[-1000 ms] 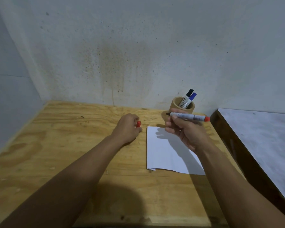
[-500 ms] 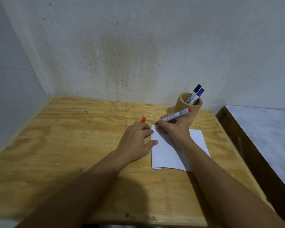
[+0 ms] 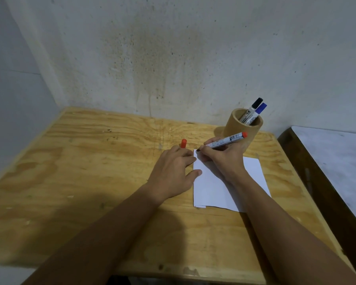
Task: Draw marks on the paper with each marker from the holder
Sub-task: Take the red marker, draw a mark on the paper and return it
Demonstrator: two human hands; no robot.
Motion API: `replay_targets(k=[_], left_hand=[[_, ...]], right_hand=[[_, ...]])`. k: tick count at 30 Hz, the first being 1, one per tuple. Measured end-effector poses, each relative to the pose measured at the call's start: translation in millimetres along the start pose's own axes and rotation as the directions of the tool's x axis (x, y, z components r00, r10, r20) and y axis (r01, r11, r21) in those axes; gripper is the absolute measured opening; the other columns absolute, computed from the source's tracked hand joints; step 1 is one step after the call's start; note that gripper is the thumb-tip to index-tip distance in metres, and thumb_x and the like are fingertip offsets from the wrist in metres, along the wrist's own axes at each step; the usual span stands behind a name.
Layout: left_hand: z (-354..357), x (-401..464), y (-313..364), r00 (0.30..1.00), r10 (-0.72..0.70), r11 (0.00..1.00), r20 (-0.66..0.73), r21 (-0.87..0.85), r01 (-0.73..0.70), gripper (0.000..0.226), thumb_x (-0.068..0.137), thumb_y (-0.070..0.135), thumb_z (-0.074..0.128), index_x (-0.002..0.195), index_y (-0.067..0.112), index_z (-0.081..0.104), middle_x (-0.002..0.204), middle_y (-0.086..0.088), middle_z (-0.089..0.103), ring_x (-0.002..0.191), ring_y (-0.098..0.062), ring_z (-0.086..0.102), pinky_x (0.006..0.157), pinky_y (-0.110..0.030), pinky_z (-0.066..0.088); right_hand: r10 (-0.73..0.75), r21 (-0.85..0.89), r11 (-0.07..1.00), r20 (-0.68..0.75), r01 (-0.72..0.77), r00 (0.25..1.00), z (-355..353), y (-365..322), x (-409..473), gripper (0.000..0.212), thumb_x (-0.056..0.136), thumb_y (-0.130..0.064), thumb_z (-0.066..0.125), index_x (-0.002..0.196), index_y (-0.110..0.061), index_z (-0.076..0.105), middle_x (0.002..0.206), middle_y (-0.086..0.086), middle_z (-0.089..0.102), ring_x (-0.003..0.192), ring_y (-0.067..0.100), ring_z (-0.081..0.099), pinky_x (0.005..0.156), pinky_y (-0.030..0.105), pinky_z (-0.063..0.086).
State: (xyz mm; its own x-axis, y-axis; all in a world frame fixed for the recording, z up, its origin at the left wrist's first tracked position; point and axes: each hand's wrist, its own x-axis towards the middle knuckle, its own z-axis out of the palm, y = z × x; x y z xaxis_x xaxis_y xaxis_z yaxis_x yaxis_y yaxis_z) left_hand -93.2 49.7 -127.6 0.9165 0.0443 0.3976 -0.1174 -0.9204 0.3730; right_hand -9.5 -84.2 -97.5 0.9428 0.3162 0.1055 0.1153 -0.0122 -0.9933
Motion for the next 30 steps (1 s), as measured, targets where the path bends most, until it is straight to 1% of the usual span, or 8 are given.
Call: replay_targets(k=[5, 7, 13, 16, 20, 25, 28, 30], left_hand=[[-0.7, 0.8, 0.4, 1.0, -0.009, 1.0, 0.001, -0.009, 0.009, 0.045, 0.084, 0.044, 0.06, 0.118, 0.014, 0.065, 0.125, -0.001, 0.063, 0.117, -0.018, 0.048, 0.098, -0.038, 0.039], [-0.9, 0.7, 0.2, 1.0, -0.008, 1.0, 0.003, -0.008, 0.008, 0.046, 0.084, 0.044, 0.06, 0.117, 0.014, 0.065, 0.124, -0.001, 0.063, 0.116, -0.018, 0.048, 0.098, -0.038, 0.039], [-1.5, 0.4, 1.3, 1.0, -0.003, 1.0, -0.004, -0.006, 0.003, 0.046, 0.084, 0.043, 0.06, 0.118, 0.013, 0.064, 0.124, -0.001, 0.064, 0.115, -0.018, 0.049, 0.097, -0.038, 0.039], [-1.3, 0.4, 1.2, 1.0, -0.006, 1.0, -0.005, -0.008, 0.006, 0.045, 0.083, 0.044, 0.061, 0.118, 0.014, 0.064, 0.124, -0.001, 0.064, 0.115, -0.018, 0.049, 0.097, -0.038, 0.039], [-0.6, 0.1, 1.2, 1.0, -0.011, 1.0, -0.007, -0.013, 0.011, 0.045, 0.083, 0.044, 0.061, 0.119, 0.016, 0.064, 0.123, 0.001, 0.064, 0.114, -0.017, 0.049, 0.097, -0.037, 0.039], [-0.2, 0.1, 1.3, 1.0, -0.007, 1.0, -0.02, -0.014, 0.006, 0.045, 0.082, 0.044, 0.062, 0.118, 0.015, 0.064, 0.123, 0.0, 0.065, 0.113, -0.017, 0.049, 0.096, -0.037, 0.039], [-0.2, 0.2, 2.2, 1.0, -0.019, 1.0, -0.016, -0.014, 0.019, 0.047, 0.082, 0.045, 0.062, 0.119, 0.016, 0.064, 0.124, 0.001, 0.064, 0.114, -0.016, 0.049, 0.097, -0.036, 0.039], [-1.6, 1.9, 2.8, 0.998, -0.057, 0.997, -0.014, -0.055, 0.056, 0.047, 0.079, 0.044, 0.067, 0.116, 0.015, 0.065, 0.121, 0.001, 0.065, 0.112, -0.015, 0.051, 0.095, -0.035, 0.042]], right_hand=[[-0.009, -0.008, 1.0, 0.016, 0.009, 1.0, 0.3, 1.5, -0.2, 0.009, 0.082, 0.014, 0.066, 0.087, 0.02, 0.061, 0.073, 0.017, 0.061, 0.055, 0.007, 0.064, 0.056, 0.019, 0.056], [-0.008, 0.006, 1.0, 0.019, 0.008, 1.0, 0.8, 2.7, 0.0, 0.008, 0.082, 0.014, 0.066, 0.086, 0.019, 0.061, 0.072, 0.017, 0.061, 0.055, 0.008, 0.064, 0.056, 0.02, 0.057], [-0.018, -0.035, 0.999, 0.024, 0.019, 1.0, 0.4, 6.6, 2.6, 0.009, 0.082, 0.01, 0.069, 0.086, 0.015, 0.063, 0.072, 0.017, 0.063, 0.062, 0.014, 0.066, 0.061, 0.024, 0.059], [-0.02, -0.024, 0.999, 0.034, 0.02, 0.999, 1.3, 6.1, 2.7, 0.007, 0.083, 0.013, 0.066, 0.087, 0.017, 0.062, 0.071, 0.016, 0.061, 0.057, 0.008, 0.065, 0.058, 0.019, 0.057], [-0.041, -0.078, 0.996, 0.053, 0.045, 0.998, 0.5, 5.7, 3.3, 0.007, 0.08, 0.014, 0.067, 0.082, 0.018, 0.061, 0.068, 0.016, 0.061, 0.056, 0.013, 0.063, 0.056, 0.023, 0.057], [-0.048, -0.146, 0.988, 0.046, 0.054, 0.998, -1.7, 6.5, 3.9, 0.007, 0.079, 0.01, 0.07, 0.081, 0.013, 0.063, 0.068, 0.013, 0.064, 0.059, 0.011, 0.066, 0.058, 0.024, 0.059], [-0.056, -0.127, 0.99, 0.024, 0.058, 0.998, -2.6, 6.9, 4.0, 0.008, 0.079, 0.009, 0.069, 0.081, 0.014, 0.063, 0.07, 0.015, 0.065, 0.062, 0.014, 0.066, 0.059, 0.025, 0.058], [-0.051, -0.094, 0.994, -0.027, 0.048, 0.998, -4.4, 4.0, 4.9, 0.01, 0.08, 0.007, 0.07, 0.084, 0.013, 0.064, 0.076, 0.019, 0.065, 0.067, 0.017, 0.066, 0.061, 0.025, 0.056]])
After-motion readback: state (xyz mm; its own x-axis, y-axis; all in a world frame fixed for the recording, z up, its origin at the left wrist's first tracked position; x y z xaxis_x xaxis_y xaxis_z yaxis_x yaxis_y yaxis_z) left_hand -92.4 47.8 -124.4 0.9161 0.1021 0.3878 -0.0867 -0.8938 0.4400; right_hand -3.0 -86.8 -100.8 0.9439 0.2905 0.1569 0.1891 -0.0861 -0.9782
